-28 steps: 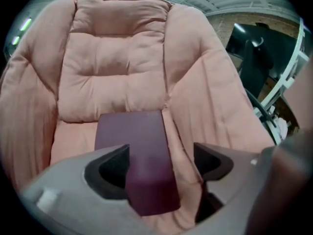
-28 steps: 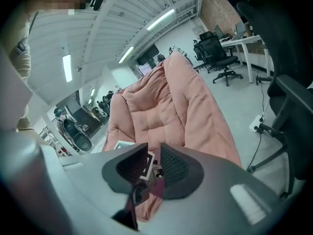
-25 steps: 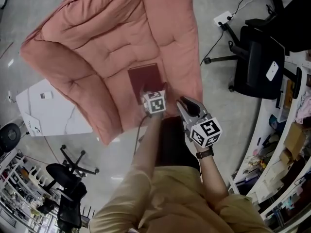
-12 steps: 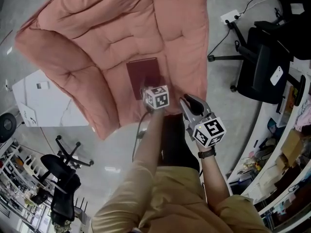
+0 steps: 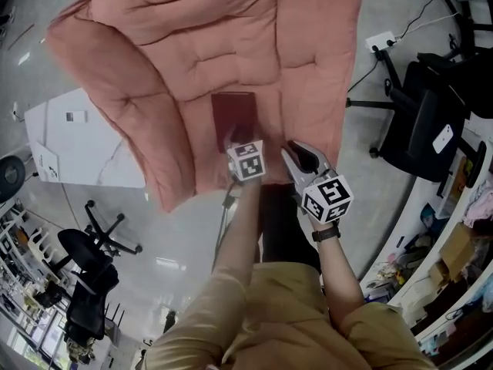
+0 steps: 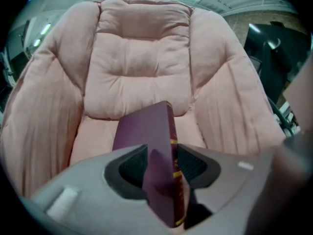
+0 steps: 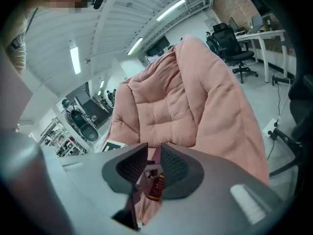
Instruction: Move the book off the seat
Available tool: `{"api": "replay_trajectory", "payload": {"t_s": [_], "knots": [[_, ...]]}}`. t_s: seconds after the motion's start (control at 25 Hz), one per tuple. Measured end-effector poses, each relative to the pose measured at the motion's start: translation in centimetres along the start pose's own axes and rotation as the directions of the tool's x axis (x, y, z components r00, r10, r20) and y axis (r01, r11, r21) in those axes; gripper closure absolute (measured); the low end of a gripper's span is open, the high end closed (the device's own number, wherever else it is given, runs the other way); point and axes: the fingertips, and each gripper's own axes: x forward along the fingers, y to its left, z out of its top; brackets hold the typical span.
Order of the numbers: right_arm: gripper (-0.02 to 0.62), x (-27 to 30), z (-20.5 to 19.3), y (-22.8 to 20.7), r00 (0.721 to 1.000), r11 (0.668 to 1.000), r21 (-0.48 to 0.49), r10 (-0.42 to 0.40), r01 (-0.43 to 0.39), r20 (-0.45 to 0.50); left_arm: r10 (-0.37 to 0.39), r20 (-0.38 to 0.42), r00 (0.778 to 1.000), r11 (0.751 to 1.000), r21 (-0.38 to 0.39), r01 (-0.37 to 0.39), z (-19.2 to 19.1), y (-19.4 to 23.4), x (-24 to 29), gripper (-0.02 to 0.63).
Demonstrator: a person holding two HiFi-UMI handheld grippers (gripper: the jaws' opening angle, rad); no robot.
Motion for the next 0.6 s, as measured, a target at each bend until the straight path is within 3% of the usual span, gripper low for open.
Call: {"api": "replay_trajectory", "payload": {"t_s": [0.44, 0.6], "knots": [[0.506, 2.5, 0.0, 0.6, 0.999, 1.0, -0.003, 0.009, -0.009, -0.035, -0.014, 0.059, 0.998, 0.999, -0.037, 0.017, 1.7, 5.5, -3.5, 0.417], [0.506, 3.7, -0.4, 1.1, 0.998, 1.0, 0.01, 0.02, -0.019, -0.054, 0.001, 0.077, 0.997, 0.996, -0.088, 0.005, 1.7, 8.5, -4.6, 0.422]]}}
